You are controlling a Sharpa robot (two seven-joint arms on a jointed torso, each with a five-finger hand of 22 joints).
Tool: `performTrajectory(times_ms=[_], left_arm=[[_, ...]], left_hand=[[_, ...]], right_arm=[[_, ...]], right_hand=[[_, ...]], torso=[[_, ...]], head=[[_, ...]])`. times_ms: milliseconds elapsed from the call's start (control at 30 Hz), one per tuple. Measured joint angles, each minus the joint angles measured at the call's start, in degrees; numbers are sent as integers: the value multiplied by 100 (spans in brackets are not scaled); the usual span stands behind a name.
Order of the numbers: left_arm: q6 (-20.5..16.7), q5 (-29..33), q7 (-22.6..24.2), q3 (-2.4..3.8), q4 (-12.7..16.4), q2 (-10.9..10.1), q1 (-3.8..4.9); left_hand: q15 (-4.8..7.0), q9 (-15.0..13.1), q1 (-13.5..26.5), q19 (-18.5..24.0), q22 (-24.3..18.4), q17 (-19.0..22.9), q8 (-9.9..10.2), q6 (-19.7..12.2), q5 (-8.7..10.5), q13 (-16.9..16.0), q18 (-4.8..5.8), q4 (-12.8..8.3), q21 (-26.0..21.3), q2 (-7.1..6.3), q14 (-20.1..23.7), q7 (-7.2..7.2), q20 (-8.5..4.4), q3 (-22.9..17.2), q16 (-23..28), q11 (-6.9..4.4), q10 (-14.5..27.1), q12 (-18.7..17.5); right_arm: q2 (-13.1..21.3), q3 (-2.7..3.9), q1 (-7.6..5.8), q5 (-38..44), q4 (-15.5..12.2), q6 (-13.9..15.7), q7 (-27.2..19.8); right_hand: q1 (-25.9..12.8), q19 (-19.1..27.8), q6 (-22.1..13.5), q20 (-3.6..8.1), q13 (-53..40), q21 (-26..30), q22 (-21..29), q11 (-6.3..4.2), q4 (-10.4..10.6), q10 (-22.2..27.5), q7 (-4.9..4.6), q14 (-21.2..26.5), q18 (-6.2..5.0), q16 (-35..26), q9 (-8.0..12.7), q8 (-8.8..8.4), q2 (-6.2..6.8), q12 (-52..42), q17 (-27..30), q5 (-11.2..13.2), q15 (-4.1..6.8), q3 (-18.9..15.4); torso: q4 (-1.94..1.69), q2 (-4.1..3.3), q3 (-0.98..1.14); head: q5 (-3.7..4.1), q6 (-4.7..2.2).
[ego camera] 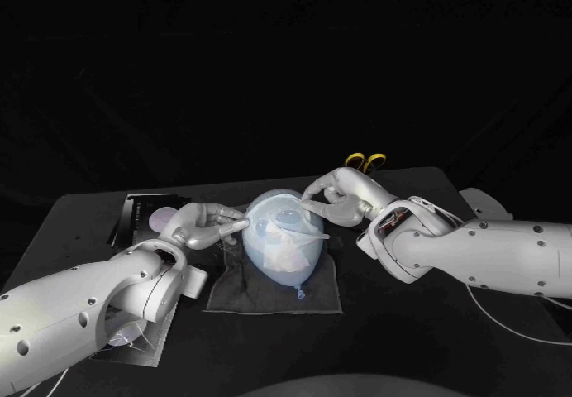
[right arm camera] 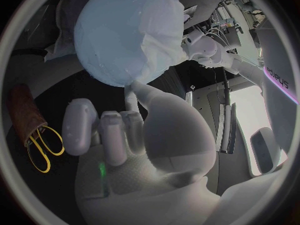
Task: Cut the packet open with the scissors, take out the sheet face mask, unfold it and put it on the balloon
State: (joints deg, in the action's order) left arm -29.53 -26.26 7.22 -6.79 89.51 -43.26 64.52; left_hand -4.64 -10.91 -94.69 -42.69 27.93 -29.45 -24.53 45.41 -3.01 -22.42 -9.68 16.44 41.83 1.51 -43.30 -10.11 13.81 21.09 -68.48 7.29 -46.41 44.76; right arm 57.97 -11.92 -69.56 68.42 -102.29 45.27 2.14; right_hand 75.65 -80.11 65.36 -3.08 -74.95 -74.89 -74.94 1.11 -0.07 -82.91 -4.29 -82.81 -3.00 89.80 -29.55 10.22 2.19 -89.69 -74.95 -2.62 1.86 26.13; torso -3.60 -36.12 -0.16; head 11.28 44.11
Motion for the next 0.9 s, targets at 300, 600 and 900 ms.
performTrajectory(times_ms=[300, 600, 900], left_arm=[[0, 0, 0, 0, 1, 1, 1], [0, 1, 0, 0, 5, 6, 2], [0, 3, 0, 0, 6, 0, 1]], left_hand=[[-20, 0, -22, 21, -1, 1, 0, 0, 0, 0, 2, 0, 0, 22, 20, 0, 21, 0, 0, 0, 0, 0], [-21, 1, -22, 21, -2, 2, 0, 0, 0, 0, 3, 0, 0, 22, 21, 0, 21, 0, 0, -22, 22, 0], [-21, 1, -22, 21, -3, 3, 0, 0, 0, 1, 40, 0, 0, 22, 21, 0, 21, 0, 0, -22, 22, 0]], right_arm=[[3, -2, 9, -219, -82, 314, -158], [-38, 0, 8, -346, -59, 464, -203], [-48, 9, -20, -267, -1, 504, -90]], right_hand=[[61, 0, 9, 0, 0, -21, -1, 0, -33, 0, -6, 0, 2, 0, -2, 69, 29, -12, 0, 11, 0, 140], [76, 0, 9, 0, 5, -21, 1, 0, -88, 0, -5, -1, 3, -4, -3, 111, 46, -12, 5, 22, 0, 259], [77, 1, 7, -1, 3, -21, 4, 0, -143, 0, -3, -1, 4, -20, -3, 132, 51, -11, 4, -5, 0, 381]], torso=[[2, 1, 1], [0, 2, -2], [-3, 2, -4]], head=[[0, -3], [0, -5], [5, -16]])
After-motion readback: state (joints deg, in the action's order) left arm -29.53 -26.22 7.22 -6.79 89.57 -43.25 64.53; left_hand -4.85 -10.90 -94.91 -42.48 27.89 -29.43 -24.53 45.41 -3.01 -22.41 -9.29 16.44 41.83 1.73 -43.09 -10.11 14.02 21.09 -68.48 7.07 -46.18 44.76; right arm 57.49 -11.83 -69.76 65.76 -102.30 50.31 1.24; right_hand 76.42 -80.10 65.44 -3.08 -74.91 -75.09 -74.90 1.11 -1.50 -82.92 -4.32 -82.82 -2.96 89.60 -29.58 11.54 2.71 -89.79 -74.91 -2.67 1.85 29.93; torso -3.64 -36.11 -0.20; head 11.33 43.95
